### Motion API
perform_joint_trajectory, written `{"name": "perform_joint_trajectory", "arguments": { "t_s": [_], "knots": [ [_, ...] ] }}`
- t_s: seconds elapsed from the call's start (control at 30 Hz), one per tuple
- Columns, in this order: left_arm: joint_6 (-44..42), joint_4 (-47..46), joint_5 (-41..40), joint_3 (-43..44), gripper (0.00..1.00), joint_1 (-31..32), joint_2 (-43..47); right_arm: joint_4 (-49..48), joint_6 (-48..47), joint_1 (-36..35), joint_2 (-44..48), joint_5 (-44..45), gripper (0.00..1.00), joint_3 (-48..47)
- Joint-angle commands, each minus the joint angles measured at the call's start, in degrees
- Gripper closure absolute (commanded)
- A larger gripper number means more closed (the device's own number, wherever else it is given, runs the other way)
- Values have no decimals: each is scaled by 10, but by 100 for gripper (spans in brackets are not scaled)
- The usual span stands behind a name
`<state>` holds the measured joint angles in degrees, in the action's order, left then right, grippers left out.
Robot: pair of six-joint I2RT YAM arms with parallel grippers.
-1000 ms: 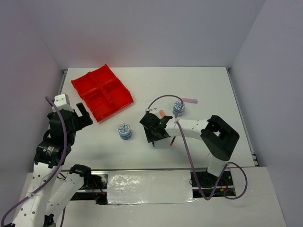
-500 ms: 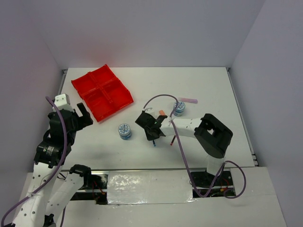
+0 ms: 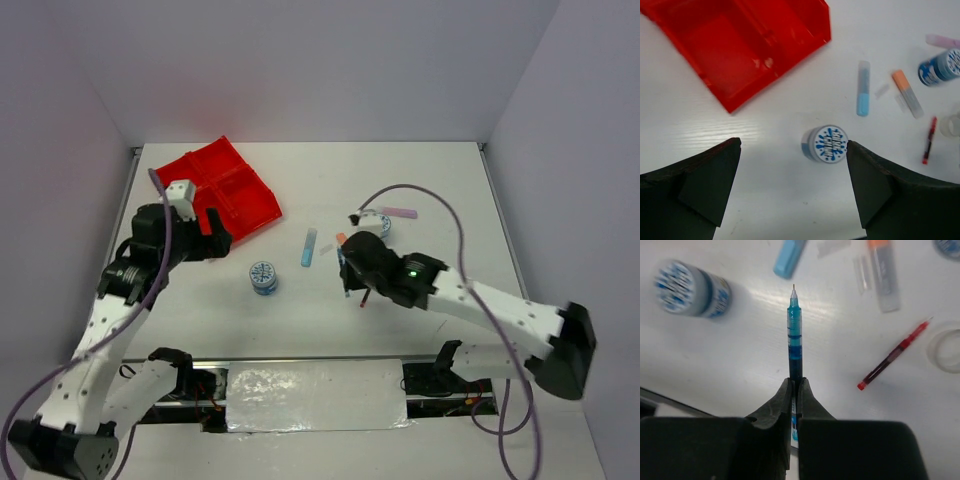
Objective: Sort the stationery into containers
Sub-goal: Pick up the pen from the center of the board, then close the pen cap on the pen.
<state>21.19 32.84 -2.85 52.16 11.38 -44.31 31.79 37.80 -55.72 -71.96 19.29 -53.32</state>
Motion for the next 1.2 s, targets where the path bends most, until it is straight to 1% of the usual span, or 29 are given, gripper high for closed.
{"name": "perform_joint_trajectory", "arguments": {
  "t_s": [0.0,0.03,0.07,0.1,0.13,0.17,0.2,0.23,0.3,0.33,0.37,0.4,0.43,0.47,0.5,0.53,0.57,0.6,0.63,0.7,0.77,0.8,0.87,0.9,1.07,1.1,1.17],
  "knots": [
    [15,-54,144,22,1,0,-64,101,17,9,114,87,100,-24],
    [32,-65,153,20,1,4,-76,114,15,14,155,90,100,-32],
    [34,-87,167,17,1,2,-82,124,13,16,175,92,100,-35],
    [34,-88,174,22,1,1,-88,142,9,18,190,94,100,-38],
    [39,-84,170,30,1,5,-102,153,9,21,219,100,100,-48],
    [43,-86,134,43,1,14,-107,164,9,21,231,111,100,-53],
    [50,-101,117,48,1,27,-114,187,7,22,241,118,100,-58],
    [54,-113,106,54,1,63,-137,198,8,23,254,124,100,-70],
    [59,-152,93,74,1,101,-173,220,7,23,263,138,100,-80],
    [57,-162,92,86,1,136,-224,223,4,24,268,138,100,-85],
    [39,-175,107,113,1,152,-254,225,3,23,270,137,100,-85],
    [23,-178,120,129,1,176,-318,227,1,23,271,136,100,-84],
    [-16,-178,136,163,1,183,-354,227,0,24,271,133,100,-82],
    [-39,-181,184,178,2,187,-384,227,-4,24,271,126,100,-79],
    [-58,-175,204,193,2,188,-446,226,-6,25,271,123,100,-73],
    [-84,-168,214,224,5,188,-475,227,-8,25,271,119,100,-71],
    [-96,-163,224,238,7,188,-501,225,-10,25,272,113,100,-63],
    [-107,-156,232,252,8,188,-550,221,-11,26,273,110,100,-57],
    [-125,-136,238,284,11,188,-575,217,-13,26,277,106,100,-51],
    [-137,-128,256,324,20,188,-631,200,-22,28,277,94,100,-36],
    [-143,-118,272,348,24,189,-661,199,-27,29,272,92,100,-33],
    [-151,-118,286,356,30,189,-681,202,-28,30,265,91,100,-33],
    [-157,-117,291,376,30,194,-702,211,-27,31,262,101,100,-35],
    [-164,-117,303,384,34,195,-707,212,-28,31,263,105,100,-35],
    [-180,-117,324,396,35,200,-743,195,-33,33,281,109,100,-24],
    [-183,-112,322,405,38,200,-749,195,-33,34,281,108,100,-24],
    [-186,-97,309,413,40,200,-767,195,-34,34,281,102,100,-24]
  ]
}}
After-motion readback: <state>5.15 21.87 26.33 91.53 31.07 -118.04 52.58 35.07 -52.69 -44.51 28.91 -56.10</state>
